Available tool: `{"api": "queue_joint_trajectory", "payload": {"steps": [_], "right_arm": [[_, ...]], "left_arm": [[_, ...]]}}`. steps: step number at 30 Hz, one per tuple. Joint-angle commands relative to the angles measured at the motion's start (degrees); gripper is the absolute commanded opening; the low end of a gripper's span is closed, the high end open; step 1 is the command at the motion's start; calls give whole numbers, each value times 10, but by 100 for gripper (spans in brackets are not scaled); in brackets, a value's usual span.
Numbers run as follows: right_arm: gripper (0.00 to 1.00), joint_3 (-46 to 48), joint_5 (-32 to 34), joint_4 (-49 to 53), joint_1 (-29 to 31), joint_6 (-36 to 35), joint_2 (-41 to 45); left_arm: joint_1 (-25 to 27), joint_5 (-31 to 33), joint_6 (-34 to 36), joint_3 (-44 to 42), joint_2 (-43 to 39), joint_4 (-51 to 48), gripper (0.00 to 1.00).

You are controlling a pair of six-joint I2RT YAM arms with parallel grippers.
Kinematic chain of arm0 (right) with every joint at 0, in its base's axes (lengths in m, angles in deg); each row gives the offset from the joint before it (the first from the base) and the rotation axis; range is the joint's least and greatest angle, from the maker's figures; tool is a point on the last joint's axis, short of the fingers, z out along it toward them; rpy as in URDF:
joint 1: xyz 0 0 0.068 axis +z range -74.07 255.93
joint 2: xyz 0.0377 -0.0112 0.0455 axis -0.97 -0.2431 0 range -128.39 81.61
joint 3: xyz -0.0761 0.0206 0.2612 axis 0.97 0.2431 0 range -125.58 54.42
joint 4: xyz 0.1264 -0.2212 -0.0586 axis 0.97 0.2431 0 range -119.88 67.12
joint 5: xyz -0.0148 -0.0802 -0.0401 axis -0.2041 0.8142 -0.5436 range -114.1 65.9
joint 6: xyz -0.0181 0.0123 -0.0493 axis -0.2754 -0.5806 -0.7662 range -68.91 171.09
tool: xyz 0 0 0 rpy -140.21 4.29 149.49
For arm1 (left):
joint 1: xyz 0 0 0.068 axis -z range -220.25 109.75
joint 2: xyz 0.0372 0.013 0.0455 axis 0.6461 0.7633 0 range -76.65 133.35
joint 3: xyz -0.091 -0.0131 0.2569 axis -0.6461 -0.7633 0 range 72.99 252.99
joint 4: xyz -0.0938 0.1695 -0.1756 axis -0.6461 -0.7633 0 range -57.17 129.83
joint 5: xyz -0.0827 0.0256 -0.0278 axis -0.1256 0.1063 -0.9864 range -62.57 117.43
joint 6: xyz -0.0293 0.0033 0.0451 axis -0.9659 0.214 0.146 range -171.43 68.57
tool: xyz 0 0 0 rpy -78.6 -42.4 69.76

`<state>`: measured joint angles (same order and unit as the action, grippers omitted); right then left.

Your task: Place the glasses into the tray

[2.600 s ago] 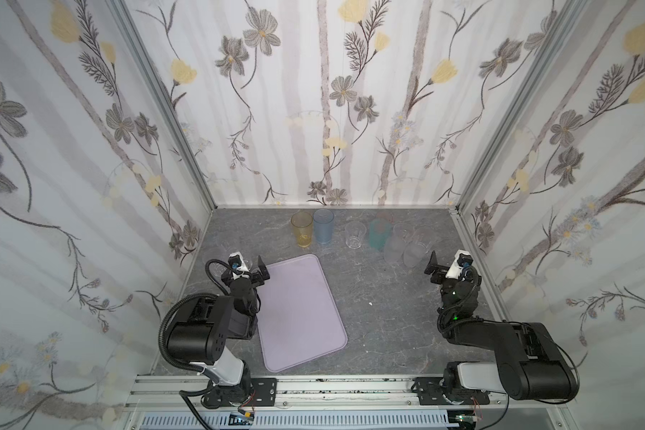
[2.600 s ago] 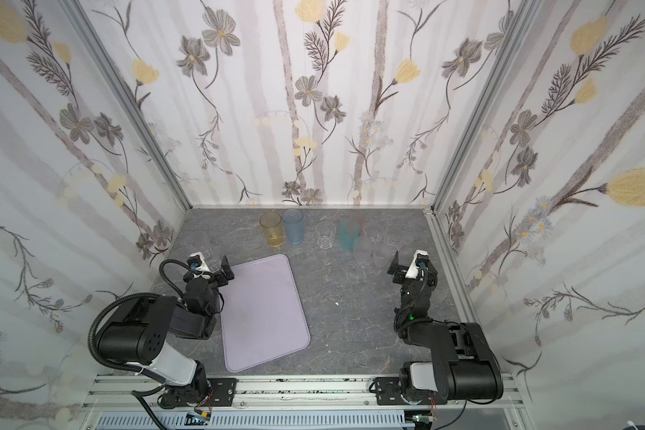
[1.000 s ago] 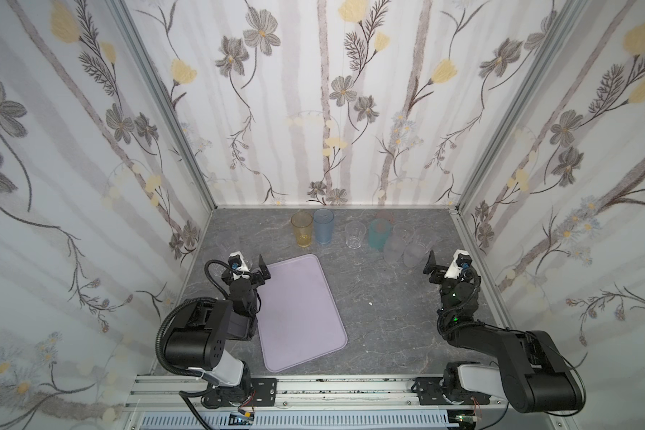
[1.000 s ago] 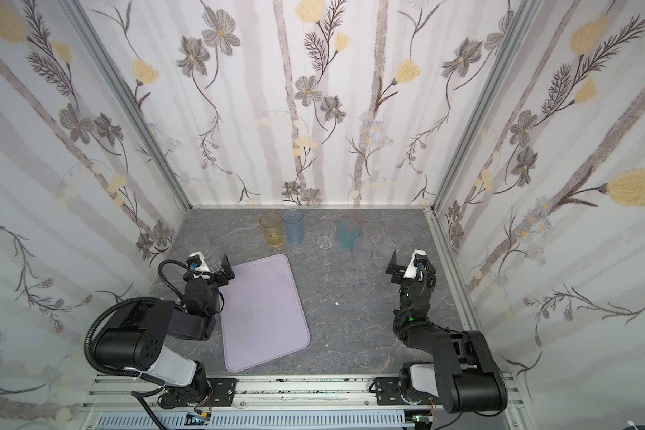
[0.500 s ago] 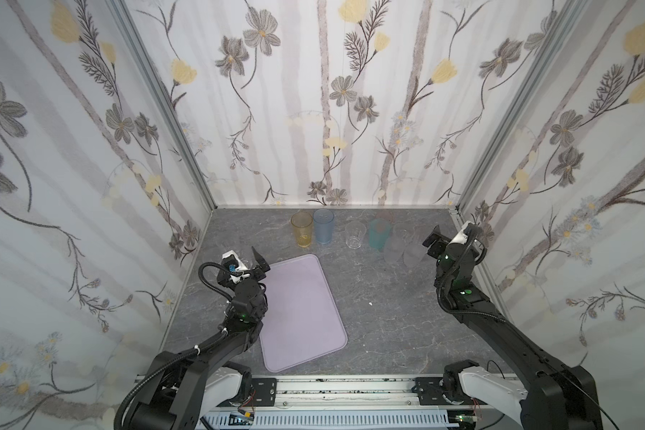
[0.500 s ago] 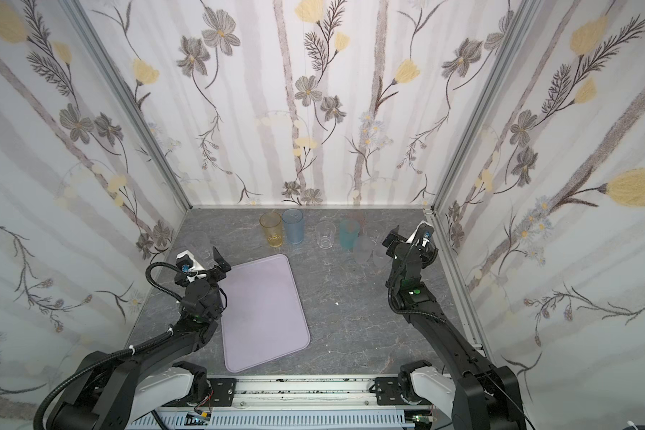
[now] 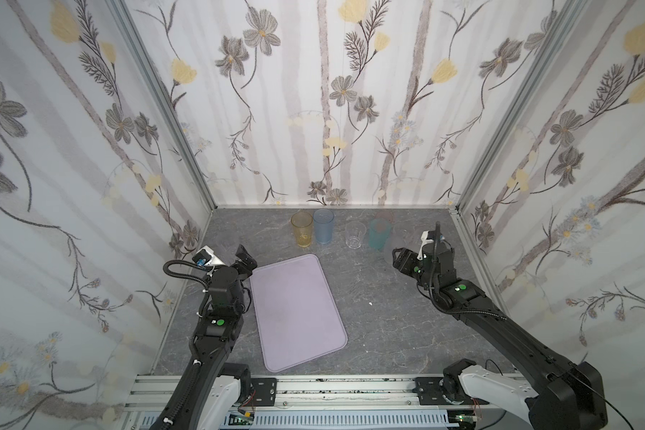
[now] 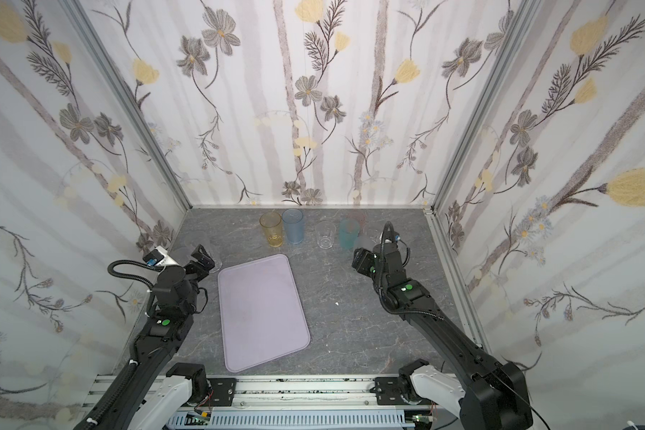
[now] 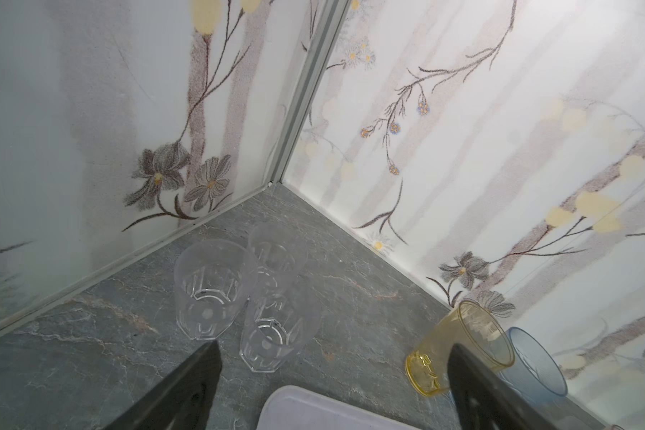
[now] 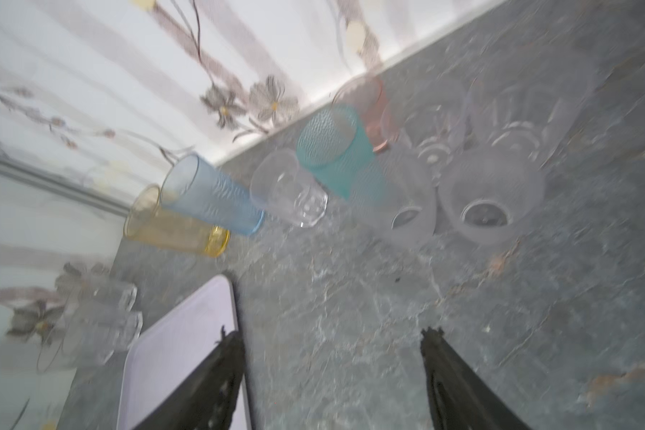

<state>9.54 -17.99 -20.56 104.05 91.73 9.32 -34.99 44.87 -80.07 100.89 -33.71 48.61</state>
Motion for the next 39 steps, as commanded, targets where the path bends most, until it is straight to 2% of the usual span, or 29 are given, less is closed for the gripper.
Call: {"api": "queue_joint_trajectory", "payload": {"steps": [1, 4, 6, 10, 12, 16, 21, 27, 34, 39], "right_arm": [[64, -16, -32, 78, 66, 29, -26], [54, -35, -62, 95, 134, 31, -78], [50, -57, -77, 107, 174, 23, -122], [53, -122, -83, 143, 237, -17, -229], [55, -140, -81, 146, 256, -29, -261], [53, -169, -103, 166, 274, -53, -322], [47, -206, -93, 215, 293, -97, -388], [44, -202, -14, 279, 271, -143, -416], [47, -203, 81, 314, 160, -190, -412], [52, -258, 213, 347, 135, -208, -426]], "left_arm": [[-7, -121, -18, 36, 19, -73, 80], [5, -160, -14, 73, 77, -121, 73], [46, -156, -12, 84, 103, -131, 70], [154, -76, -12, 111, 154, -147, 69], [183, -69, -15, 123, 183, -149, 70], [201, -74, -20, 134, 214, -148, 70], [201, -77, -5, 140, 227, -147, 72], [201, -79, 0, 148, 232, -147, 73], [201, -88, -6, 149, 243, -147, 73], [201, -108, 0, 166, 271, -147, 76]]}}
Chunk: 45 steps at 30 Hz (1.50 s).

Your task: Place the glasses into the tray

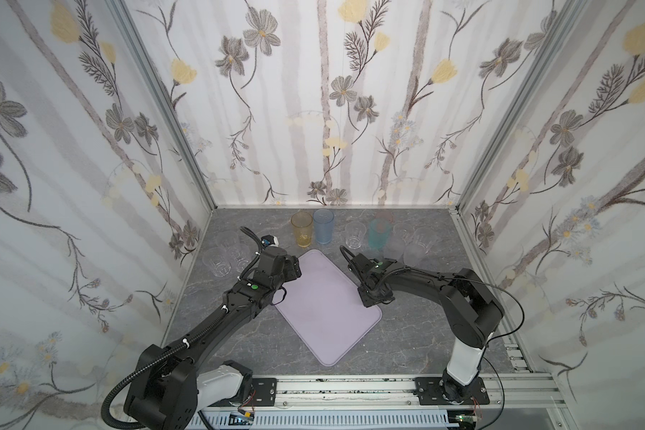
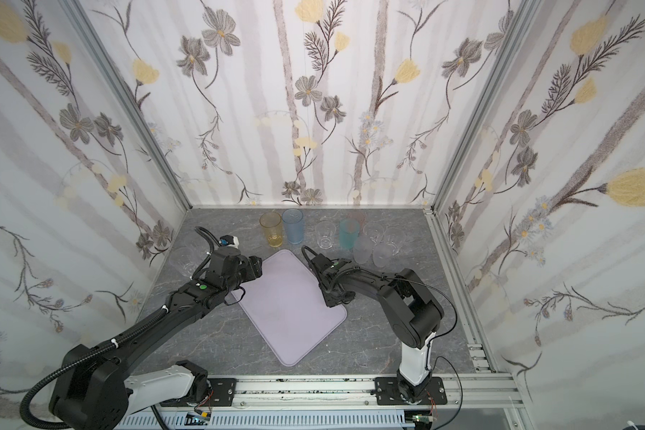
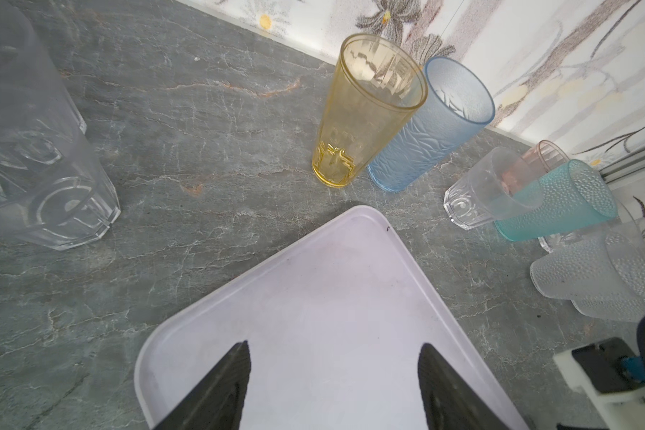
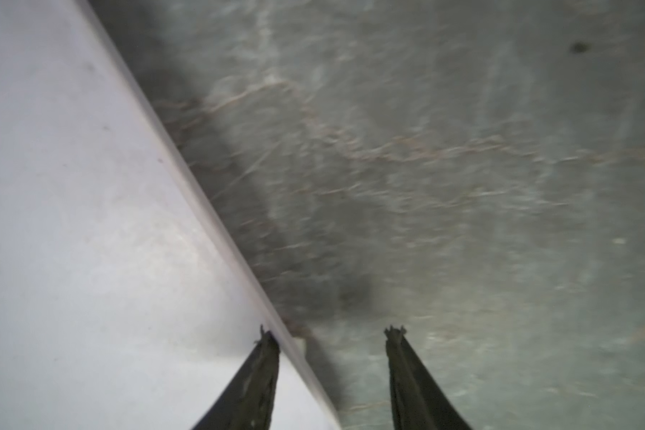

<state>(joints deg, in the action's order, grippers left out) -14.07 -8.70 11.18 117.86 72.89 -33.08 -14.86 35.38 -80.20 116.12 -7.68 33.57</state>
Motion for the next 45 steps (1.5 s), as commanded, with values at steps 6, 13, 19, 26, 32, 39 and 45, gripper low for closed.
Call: {"api": "queue_joint_trajectory", "payload": {"steps": [6, 13, 19, 26, 32, 39, 45], "right_arm": [[61, 6, 66, 25, -9, 52, 98], [75, 184, -139, -107, -47, 198, 243], [81, 290, -236, -218, -86, 278, 295], [83, 329, -287, -274, -109, 307, 296], [84, 328, -309, -306, -112, 312, 268], [83, 267, -323, -300, -130, 271, 201], [83, 160, -333, -267, -153, 217, 130]], "left_arm": [[-8, -34, 20, 55, 103, 3, 84], [-28, -39, -2, 109, 233, 9, 92], [-39, -34, 18, 164, 309, 14, 92], [-51, -58, 10, 170, 358, 42, 92], [-53, -91, -10, 123, 350, 75, 92], [-51, -100, -42, 37, 254, 82, 90], [-41, -117, -62, -28, 173, 81, 90]]}}
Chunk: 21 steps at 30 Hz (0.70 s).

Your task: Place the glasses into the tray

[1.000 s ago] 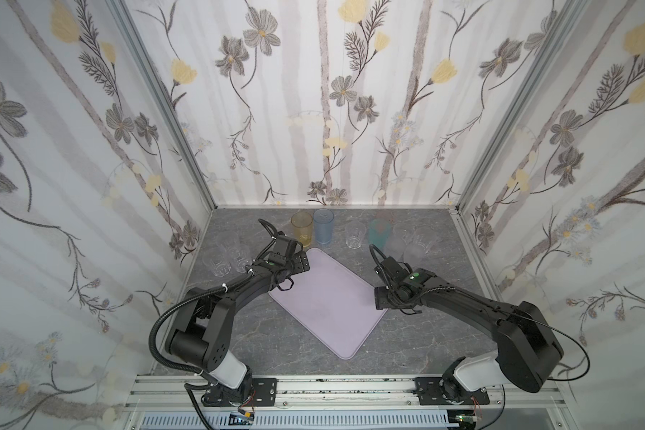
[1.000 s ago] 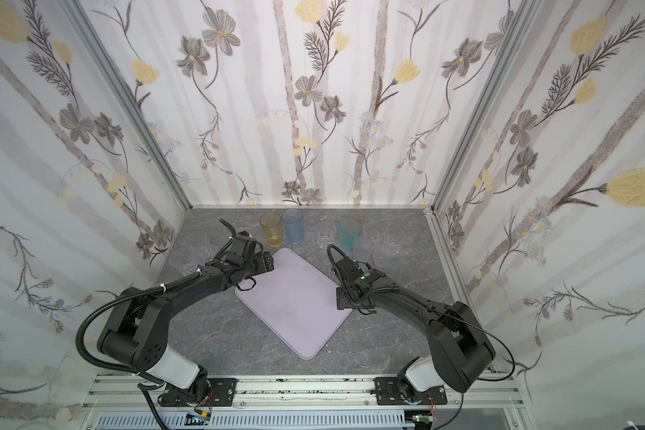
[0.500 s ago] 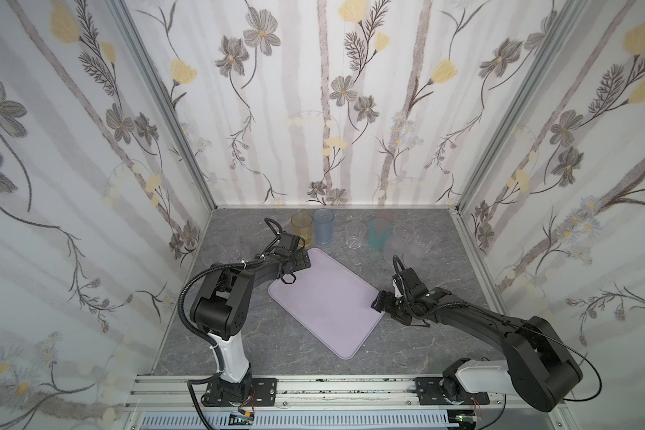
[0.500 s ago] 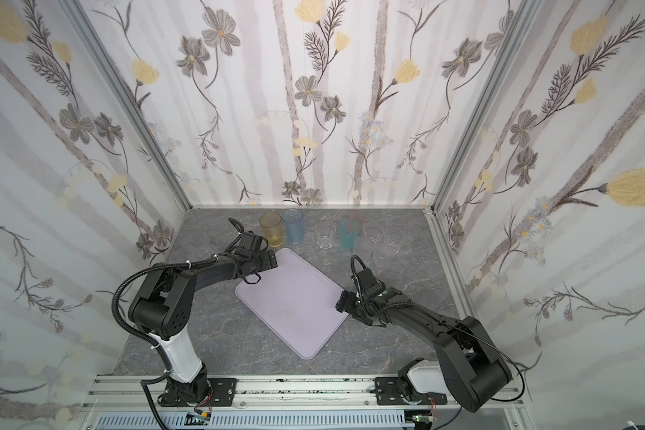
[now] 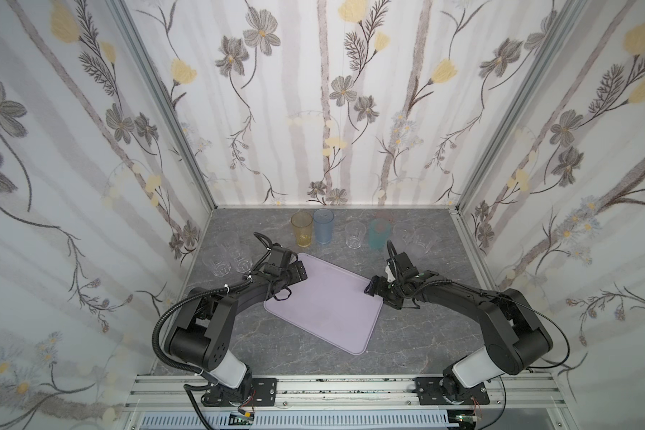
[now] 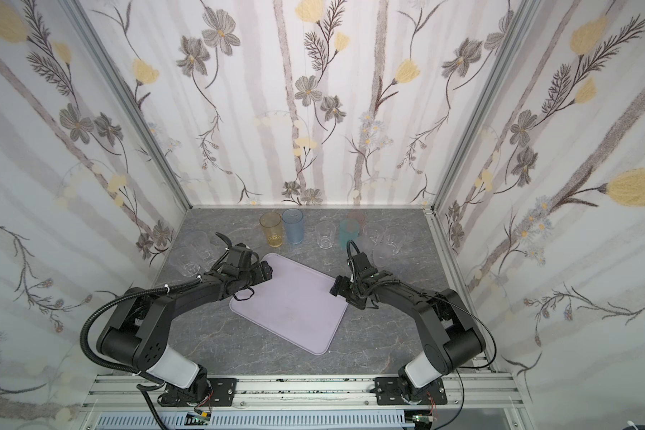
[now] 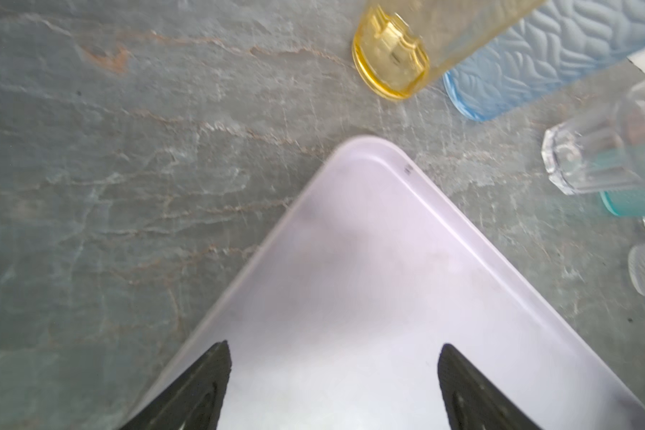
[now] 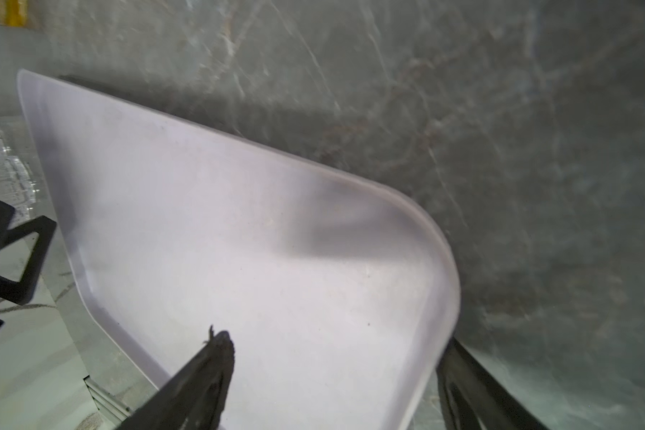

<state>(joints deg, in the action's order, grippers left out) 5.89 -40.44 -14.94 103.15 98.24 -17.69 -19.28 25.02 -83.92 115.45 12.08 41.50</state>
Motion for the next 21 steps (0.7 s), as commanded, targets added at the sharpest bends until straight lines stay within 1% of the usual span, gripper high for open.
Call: {"api": "queue_joint_trajectory", "payload": {"steps": [1, 4, 7, 9, 12, 14, 16, 18, 21], "right_arm": [[83, -56, -14, 3, -7, -46, -34], [83, -90, -1, 20, -14, -65, -51], [82, -106, 6, 33, -26, -78, -57], [82, -107, 23, 42, -34, -89, -52], [83, -108, 54, 60, -45, -109, -42], [83, -111, 71, 75, -52, -119, -37], [83, -111, 83, 90, -54, -125, -26], [84, -98, 82, 94, -53, -120, -8], [84, -67, 66, 90, -50, -101, 19]], "left_arm": [[4, -15, -33, -33, -36, 2, 90], [17, -26, -59, -66, -63, 2, 90], [50, -25, -91, -95, -93, -1, 89], [72, -23, -125, -116, -127, -1, 89], [79, -22, -148, -138, -171, -6, 89], [79, -7, -138, -131, -200, -28, 89], [73, 14, -101, -100, -204, -66, 90], [57, 35, -59, -64, -187, -98, 91], [16, 46, -24, -29, -151, -97, 93]]}}
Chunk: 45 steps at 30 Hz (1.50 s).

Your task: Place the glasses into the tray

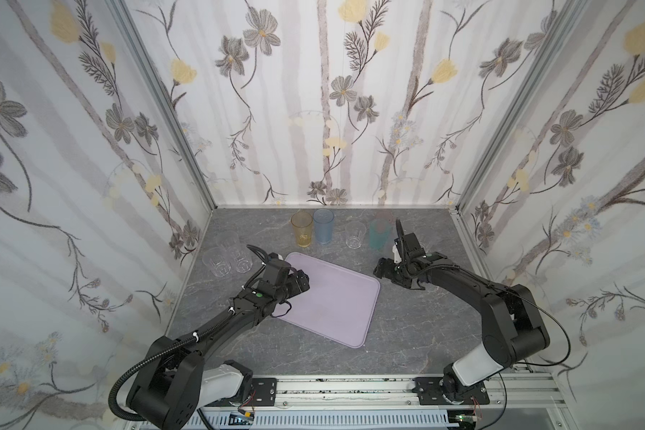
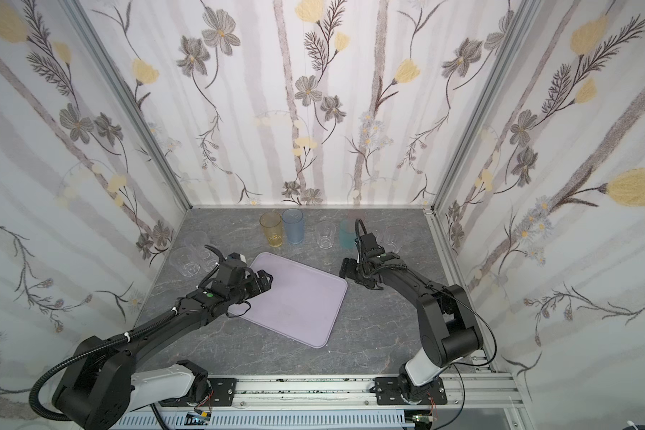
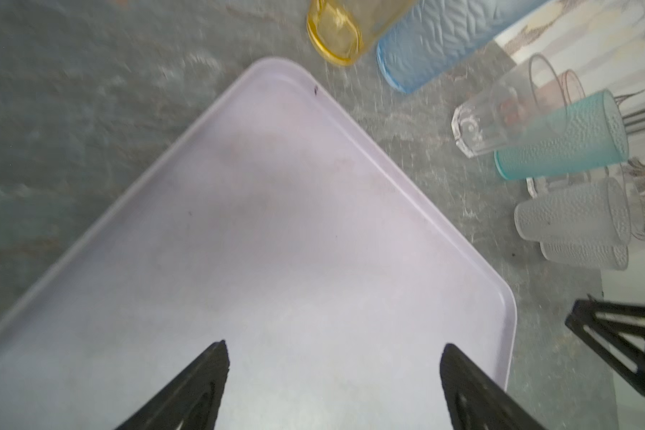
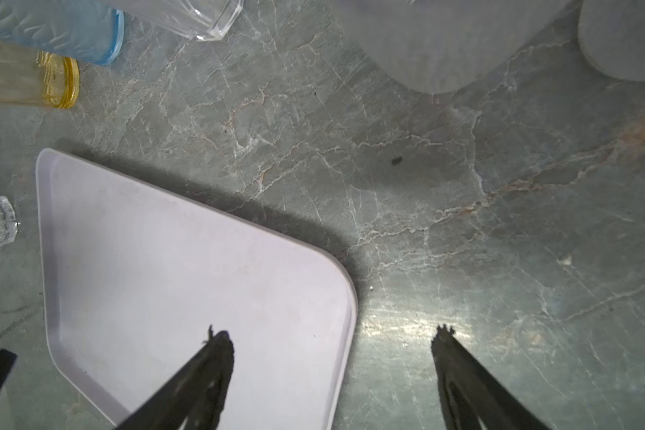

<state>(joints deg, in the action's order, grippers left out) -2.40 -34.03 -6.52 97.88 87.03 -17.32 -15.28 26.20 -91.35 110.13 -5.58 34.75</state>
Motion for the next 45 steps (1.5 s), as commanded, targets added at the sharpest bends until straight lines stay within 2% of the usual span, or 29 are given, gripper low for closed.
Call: {"api": "queue_joint_trajectory", "payload": {"steps": [1, 5, 10, 12, 15, 18, 25, 34, 40, 45], "right_arm": [[84, 27, -2, 3, 5, 19, 25], [84, 72, -13, -12, 26, 59, 68], [84, 110, -8, -37, 68, 105, 111], [84, 114, 0, -43, 85, 115, 110], [84, 117, -1, -51, 91, 118, 96], [84, 113, 2, -58, 90, 111, 87], [85, 99, -7, -71, 73, 91, 51], [84, 78, -14, -58, 32, 34, 17], [84, 47, -8, -41, 12, -15, -8], [84, 3, -3, -39, 12, -26, -36]], "left_arm": [[-35, 37, 63, 36, 41, -28, 93], [-73, 34, 98, 89, 122, -16, 94], [-84, 32, 127, 131, 192, -2, 94], [-99, 39, 136, 140, 213, 4, 95], [-127, 1, 131, 145, 246, 21, 94], [-127, -20, 125, 132, 257, 39, 93], [-110, -42, 85, 57, 213, 64, 91], [-18, -23, -12, -57, 81, 65, 90], [33, -10, -76, -85, 25, 65, 90], [46, -7, -86, -91, 16, 65, 90]]}}
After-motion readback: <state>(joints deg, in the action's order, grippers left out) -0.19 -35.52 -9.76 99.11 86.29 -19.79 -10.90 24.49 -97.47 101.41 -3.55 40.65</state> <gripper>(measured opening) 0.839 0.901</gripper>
